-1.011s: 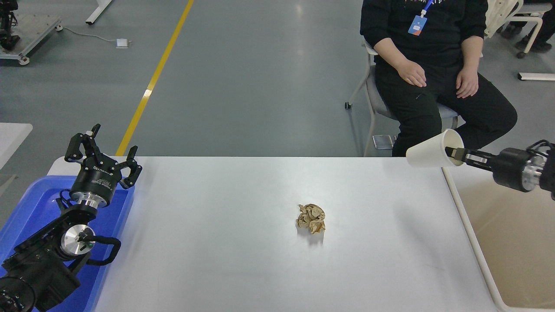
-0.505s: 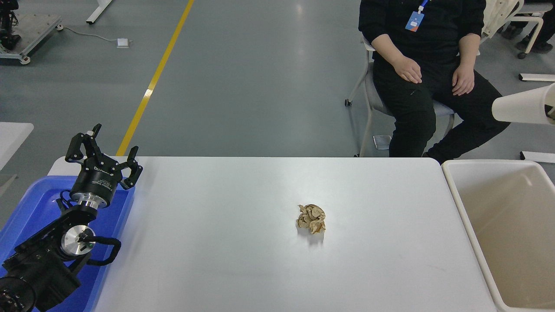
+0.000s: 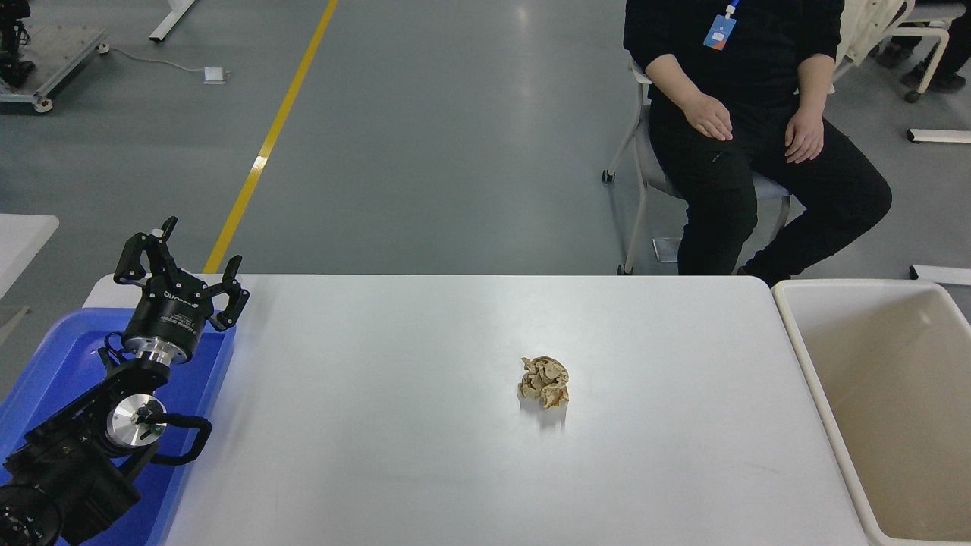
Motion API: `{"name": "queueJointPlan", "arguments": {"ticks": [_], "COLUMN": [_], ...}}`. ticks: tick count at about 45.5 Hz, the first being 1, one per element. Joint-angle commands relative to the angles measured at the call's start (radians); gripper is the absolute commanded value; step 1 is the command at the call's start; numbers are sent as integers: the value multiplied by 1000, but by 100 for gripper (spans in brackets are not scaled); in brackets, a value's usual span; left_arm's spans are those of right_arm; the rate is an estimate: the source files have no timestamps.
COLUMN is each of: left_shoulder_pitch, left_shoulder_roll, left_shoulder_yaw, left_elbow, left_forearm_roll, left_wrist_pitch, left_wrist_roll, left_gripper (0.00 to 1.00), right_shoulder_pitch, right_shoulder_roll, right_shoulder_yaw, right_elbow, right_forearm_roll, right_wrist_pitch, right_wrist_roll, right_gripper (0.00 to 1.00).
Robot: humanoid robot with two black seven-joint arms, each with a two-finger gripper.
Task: Clean the table surface
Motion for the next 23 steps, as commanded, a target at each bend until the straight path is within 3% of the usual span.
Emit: {"name": "queueJointPlan", "arguments": {"ticks": [1, 23], "left_shoulder_pitch": [0, 0], "left_shoulder_roll": [-1, -1], "left_shoulder_yaw": [0, 0], "left_elbow": [0, 0], "left_forearm_roll": [0, 0], "left_wrist_pitch": [0, 0], "left_wrist_roll": [0, 0], "left_gripper": [100, 100], "right_shoulder_pitch": [-102, -199], "right_shoulder_roll": [98, 299], "right_shoulder_yaw": [5, 4], "right_elbow": [-35, -35], "right_forearm_roll": [32, 69], "right_wrist_pitch": [-70, -216], "right_wrist_roll": [-68, -113], "right_gripper": [0, 0]}}
